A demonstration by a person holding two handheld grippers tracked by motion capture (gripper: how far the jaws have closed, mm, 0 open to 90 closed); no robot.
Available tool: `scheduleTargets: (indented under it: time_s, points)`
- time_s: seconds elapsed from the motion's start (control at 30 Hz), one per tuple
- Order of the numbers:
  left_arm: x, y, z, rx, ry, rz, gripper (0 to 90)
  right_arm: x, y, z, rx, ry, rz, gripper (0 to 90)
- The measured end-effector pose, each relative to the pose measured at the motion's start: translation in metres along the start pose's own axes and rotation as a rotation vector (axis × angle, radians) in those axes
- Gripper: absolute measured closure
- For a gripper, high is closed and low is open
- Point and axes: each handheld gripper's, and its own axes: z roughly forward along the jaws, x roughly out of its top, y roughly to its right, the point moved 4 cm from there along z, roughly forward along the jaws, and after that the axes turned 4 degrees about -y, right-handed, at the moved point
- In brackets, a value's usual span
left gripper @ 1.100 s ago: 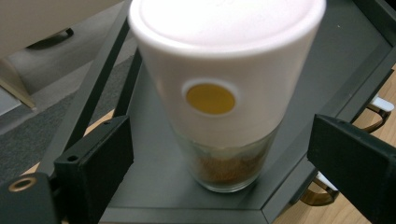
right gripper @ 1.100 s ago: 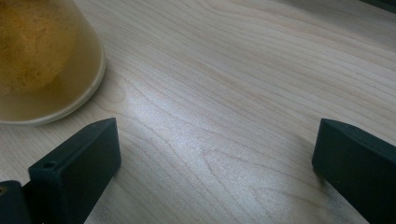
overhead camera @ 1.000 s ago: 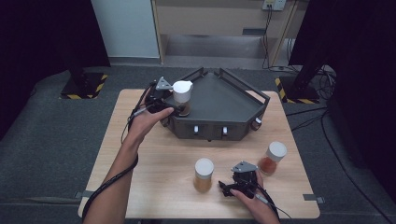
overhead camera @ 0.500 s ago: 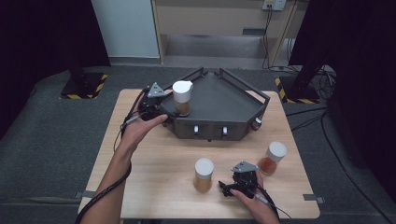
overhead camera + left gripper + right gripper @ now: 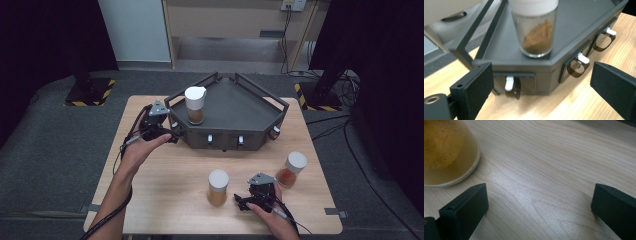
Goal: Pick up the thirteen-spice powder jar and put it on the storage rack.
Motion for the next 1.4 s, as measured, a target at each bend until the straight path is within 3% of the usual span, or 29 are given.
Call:
scheduleTargets:
  time_s: [0.37, 0.97, 1.4]
  points:
    - [-0.028, 0.007, -0.007, 0.002, -0.016, -0.039, 3.6, 0.0, 0.0, 0.0, 0.0, 0.0, 0.0, 1.3]
    - [-0.061, 0.029, -0.007, 0.004, -0.031, -0.058, 3.6, 0.0, 0.0, 0.0, 0.001, 0.0, 0.001, 1.3]
    - [-0.085, 0.037, -0.009, 0.016, -0.055, -0.072, 3.4, 0.0, 0.0, 0.0, 0.0, 0.0, 0.001, 1.3]
